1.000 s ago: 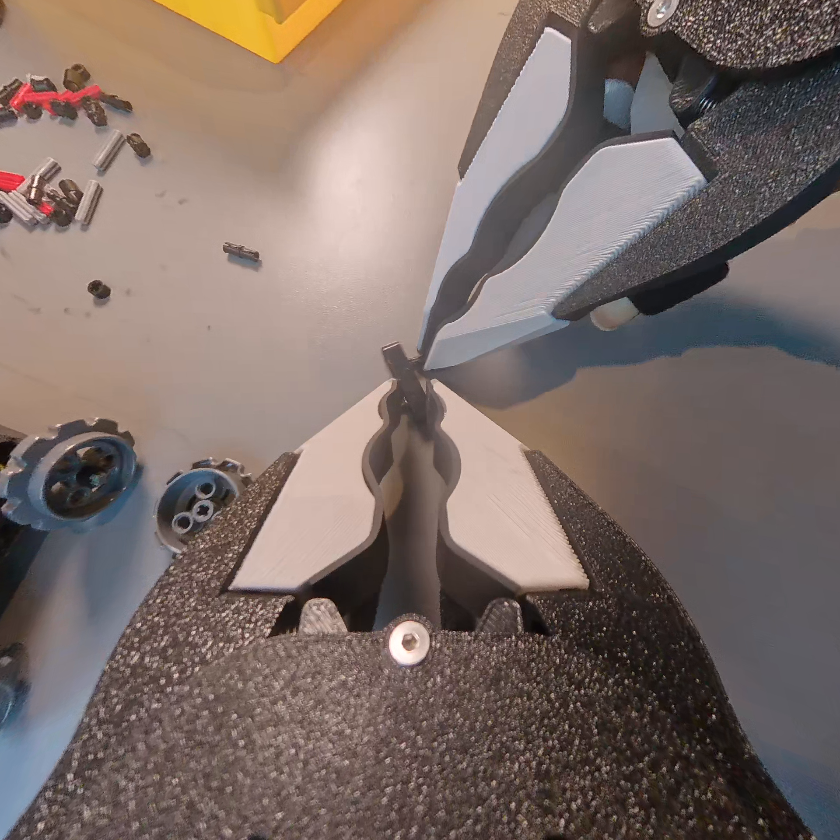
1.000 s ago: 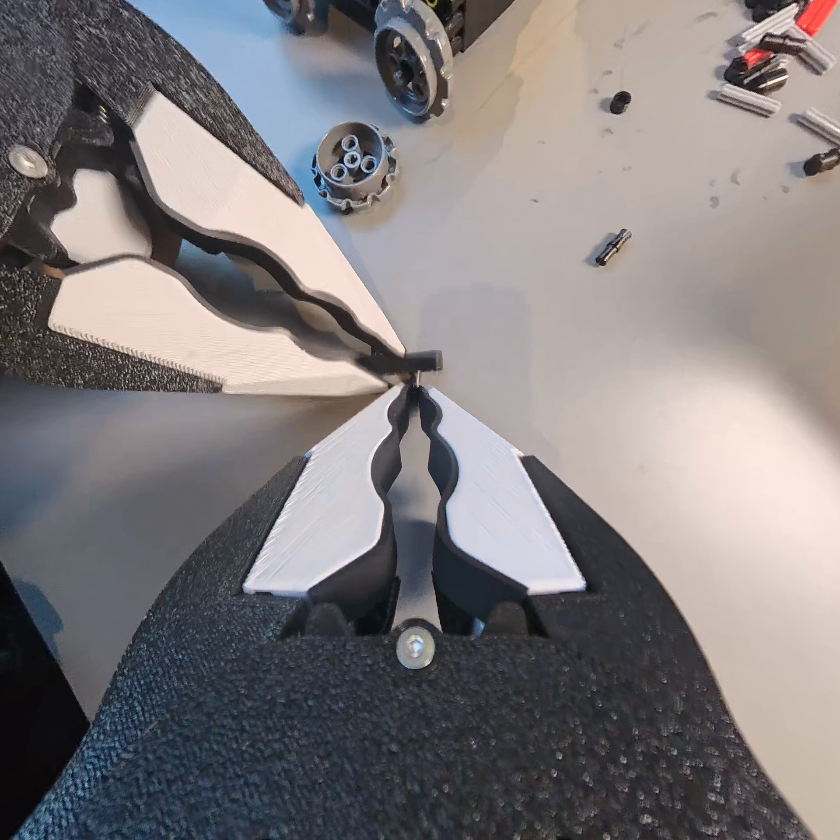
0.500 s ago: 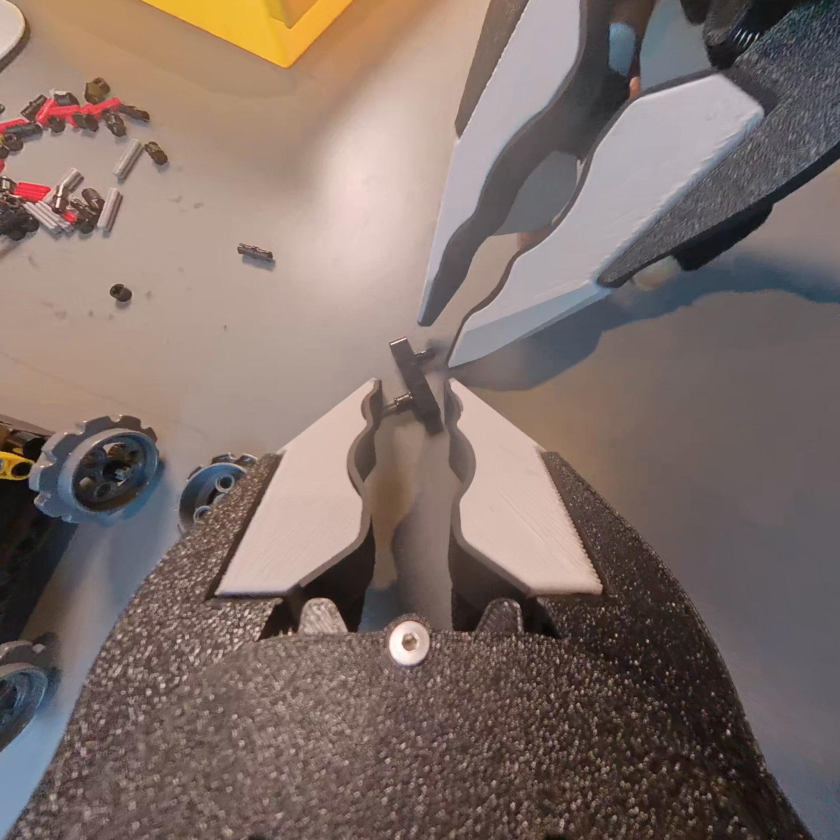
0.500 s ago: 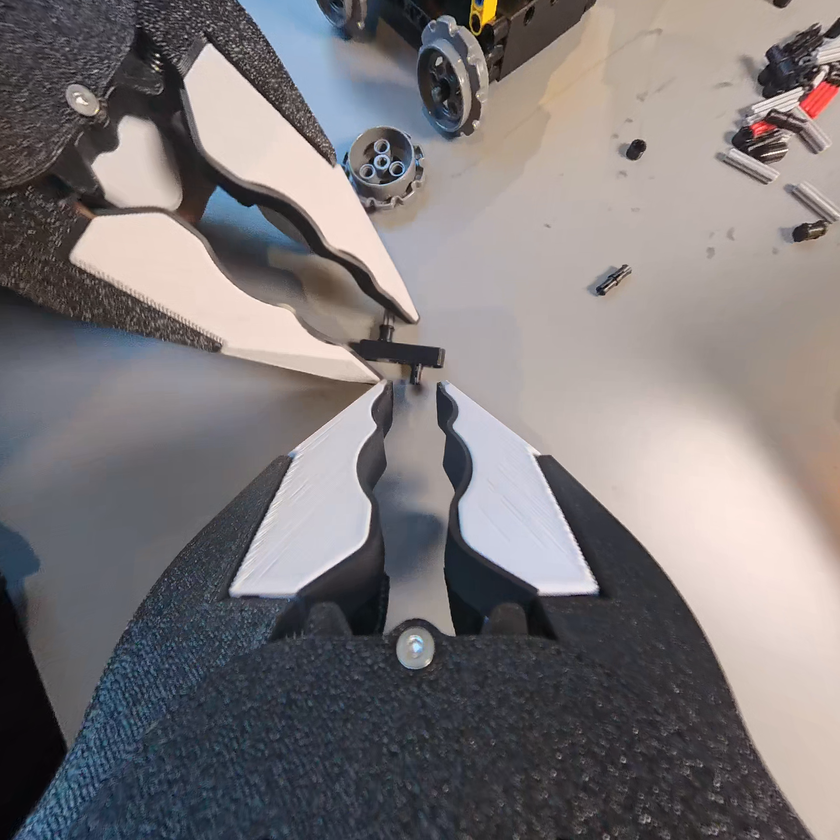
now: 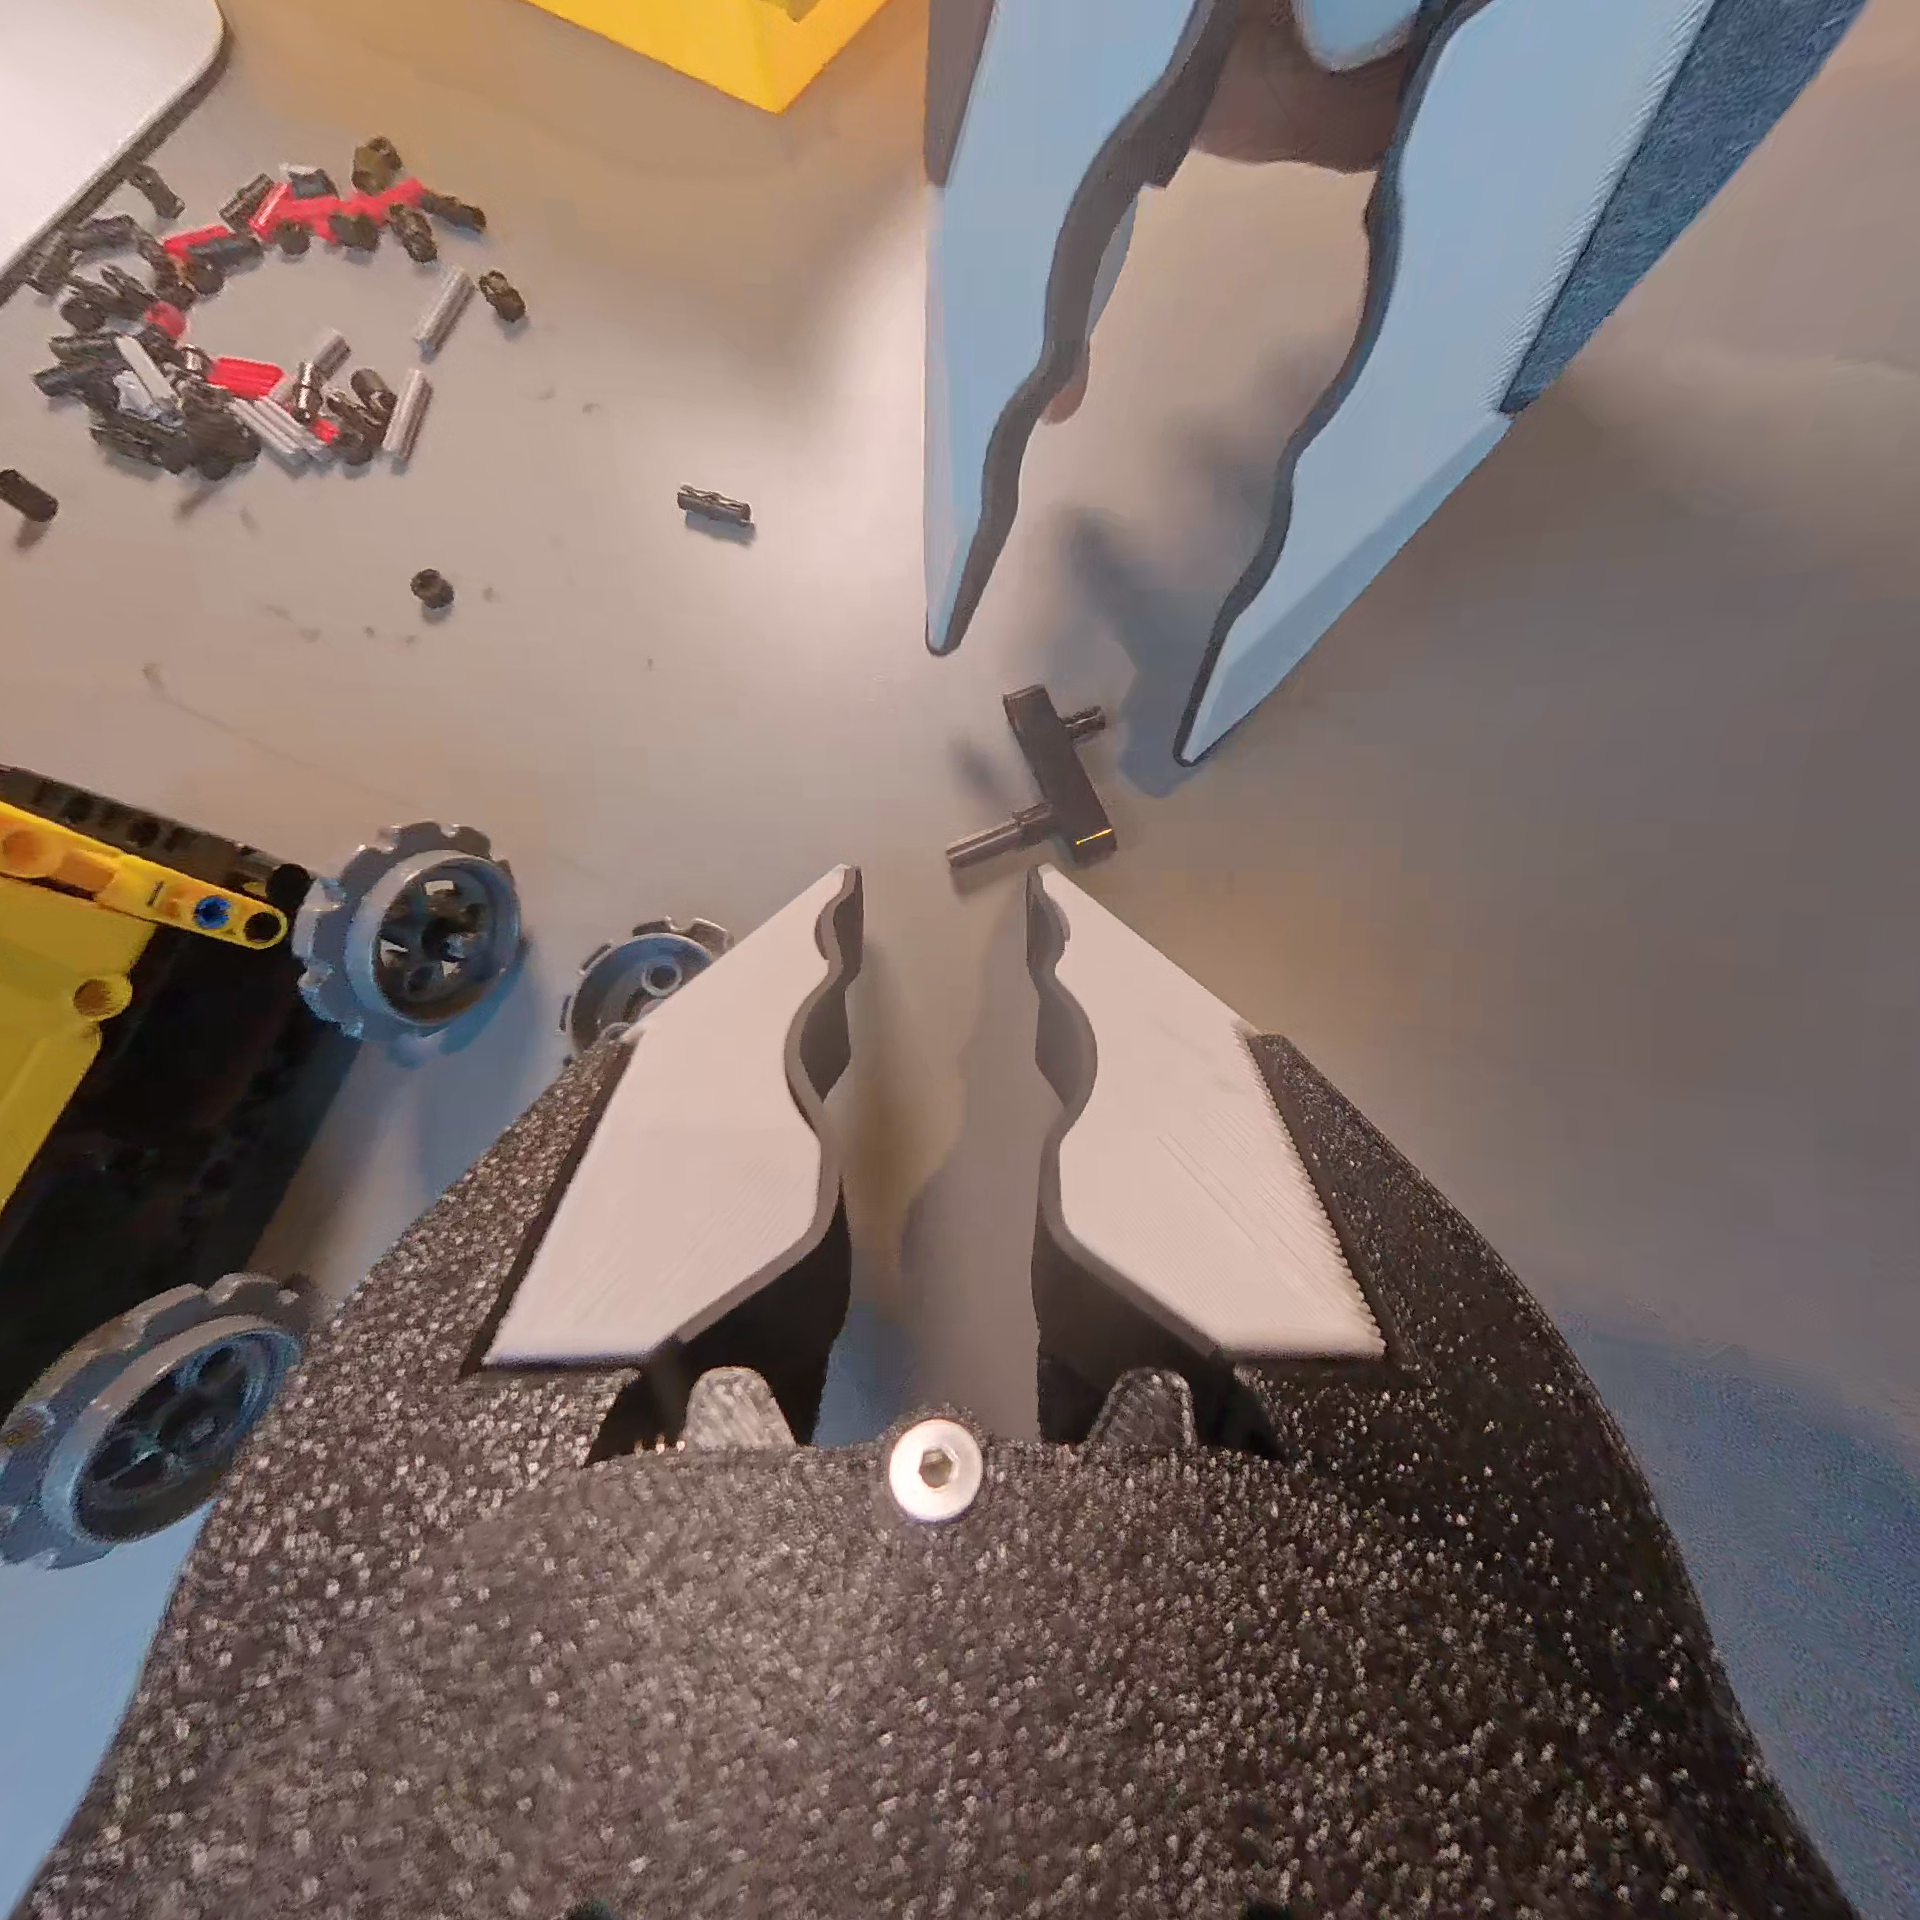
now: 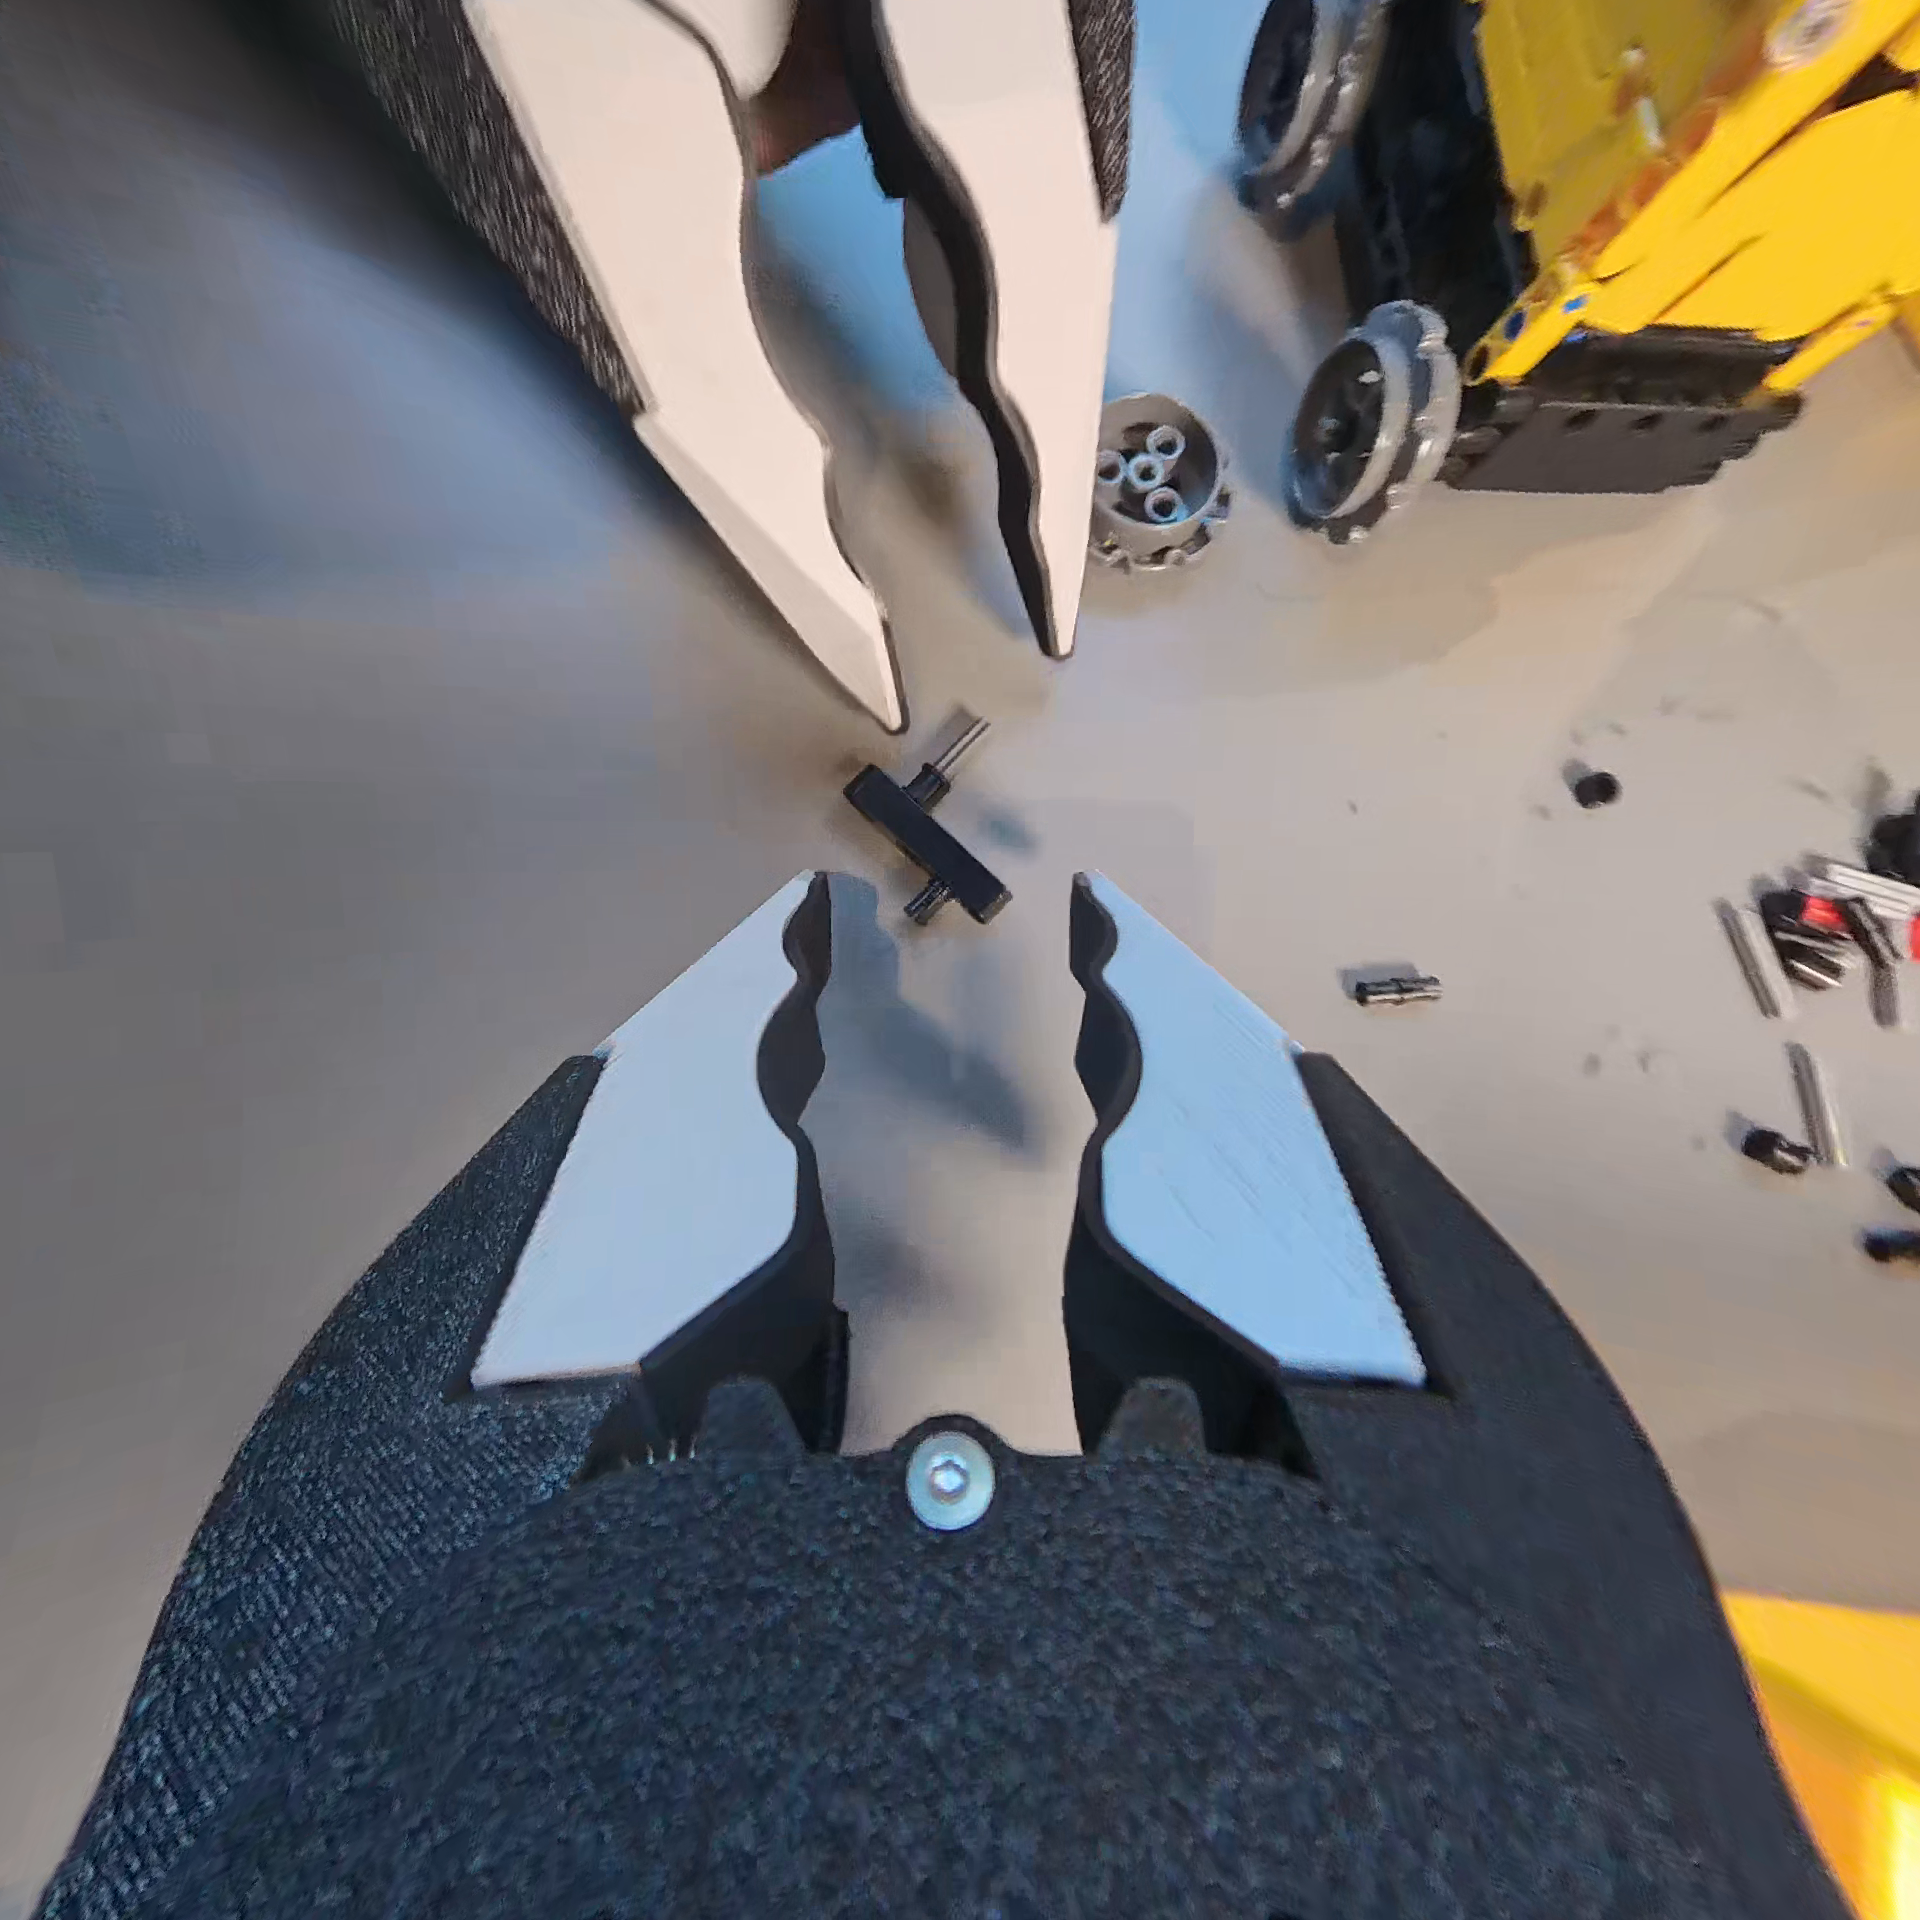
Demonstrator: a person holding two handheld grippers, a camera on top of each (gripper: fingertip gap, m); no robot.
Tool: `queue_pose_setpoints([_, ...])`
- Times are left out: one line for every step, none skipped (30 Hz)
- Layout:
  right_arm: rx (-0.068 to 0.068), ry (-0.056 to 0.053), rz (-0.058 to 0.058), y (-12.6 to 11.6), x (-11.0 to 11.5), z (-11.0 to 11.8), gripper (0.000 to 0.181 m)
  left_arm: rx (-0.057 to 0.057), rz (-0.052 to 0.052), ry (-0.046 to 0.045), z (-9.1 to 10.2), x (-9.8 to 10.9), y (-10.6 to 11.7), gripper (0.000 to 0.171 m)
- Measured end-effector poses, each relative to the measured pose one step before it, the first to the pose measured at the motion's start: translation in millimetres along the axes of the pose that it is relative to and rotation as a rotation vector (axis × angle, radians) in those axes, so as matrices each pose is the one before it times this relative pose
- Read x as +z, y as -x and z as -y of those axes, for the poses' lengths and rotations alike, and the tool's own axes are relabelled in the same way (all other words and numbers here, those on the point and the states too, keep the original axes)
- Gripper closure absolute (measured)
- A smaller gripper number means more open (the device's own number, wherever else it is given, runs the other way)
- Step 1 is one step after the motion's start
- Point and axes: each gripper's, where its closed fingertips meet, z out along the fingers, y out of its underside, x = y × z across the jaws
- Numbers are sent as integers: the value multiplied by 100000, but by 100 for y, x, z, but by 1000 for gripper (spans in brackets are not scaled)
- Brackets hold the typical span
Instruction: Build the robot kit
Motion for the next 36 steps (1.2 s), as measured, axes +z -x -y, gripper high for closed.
queue_pose_setpoints([-1554,1532,2689,72,142,-244,138,-480,-914,-324,53,-87,-117,143])
queue_pose_setpoints([-1315,817,2148,60,64,-183,141,23,-908,368,-75,-54,-165,145])
queue_pose_setpoints([-478,338,1751,35,3,-122,143,320,-1496,767,-122,-31,-316,147])
queue_pose_setpoints([-296,-582,1115,-30,-9,9,144,285,-1549,704,-123,22,-358,148])
queue_pose_setpoints([-206,-1341,739,-41,5,135,146,386,-1667,786,-127,86,-360,150])
queue_pose_setpoints([-124,-1112,747,-4,37,135,147,345,-1581,1024,-158,144,-319,151])
queue_pose_setpoints([-249,274,212,-57,63,-51,148,338,-867,384,-22,121,-161,150])
queue_pose_setpoints([-571,1315,-35,-55,107,-239,152,328,-914,-375,125,43,-115,154])
queue_pose_setpoints([-476,688,425,79,114,-164,156,-175,-1116,65,59,90,-88,154])
queue_pose_setpoints([647,-929,791,163,51,114,160,-131,-308,-262,78,98,58,155])
queue_pose_setpoints([554,-83,-560,18,36,-13,160,-69,-465,-151,30,57,60,154])
queue_pose_setpoints([-106,170,-806,14,-53,-55,160,-225,-841,-269,31,3,9,155])
queue_pose_setpoints([50,287,-736,63,-53,-43,160,-83,-831,-407,32,9,-12,154])
queue_pose_setpoints([-151,86,-713,95,-17,-16,160,321,-690,-436,-8,-2,-34,154])
queue_pose_setpoints([-364,35,-1093,40,-24,-2,160,376,-391,-328,-6,-4,-15,154])
queue_pose_setpoints([-709,4,-447,106,-15,-3,160,66,-522,-210,3,-2,-40,153])
queue_pose_setpoints([-456,148,-233,69,-39,-29,160,244,-401,-164,23,11,-39,153])
queue_pose_setpoints([-482,289,42,41,-40,-26,160,461,-123,-133,6,13,-12,153])
queue_pose_setpoints([-980,116,-228,-10,-42,-17,160,388,64,-93,1,10,9,154])
queue_pose_setpoints([-746,-183,-44,-30,-6,5,159,404,-54,-107,6,15,-15,155])
queue_pose_setpoints([-157,-324,534,-6,8,3,159,397,-243,-55,8,22,-45,155])
queue_pose_setpoints([-25,-356,1012,14,-6,-17,158,270,-221,-33,10,24,-23,155])
queue_pose_setpoints([-240,-328,1171,7,-18,-33,158,181,-88,-73,7,30,12,155])
queue_pose_setpoints([-238,-223,1038,-39,-8,-27,156,22,-25,-59,15,9,40,156])
queue_pose_setpoints([-535,-68,782,-70,-1,8,155,-158,-117,-41,4,11,37,157])
queue_pose_setpoints([-836,89,916,-24,17,9,154,-125,-417,-42,9,3,-17,157])
queue_pose_setpoints([-994,225,899,-32,12,13,153,2,-416,-48,2,-4,-28,156])
queue_pose_setpoints([-850,429,889,-69,6,9,151,76,-214,-32,1,-2,-16,156])
queue_pose_setpoints([-603,648,1056,-64,1,-27,150,130,-24,-30,0,13,-2,156])
queue_pose_setpoints([-304,671,1423,-10,13,-10,150,143,147,-48,4,2,17,156])
queue_pose_setpoints([-390,369,1269,3,58,35,150,130,158,-31,-5,7,18,156])
queue_pose_setpoints([-465,89,1285,51,65,62,152,70,68,-34,-1,-4,9,156])
queue_pose_setpoints([-351,139,1220,104,64,60,157,-47,13,-49,-10,0,2,156])
queue_pose_setpoints([-129,95,977,131,53,49,161,-138,-34,-56,-3,-10,10,156])
queue_pose_setpoints([-167,349,134,7,-2,-3,161,-239,38,-79,-1,-11,35,156])
queue_pose_setpoints([390,337,35,-3,0,1,161,-285,160,-63,0,-11,63,155])
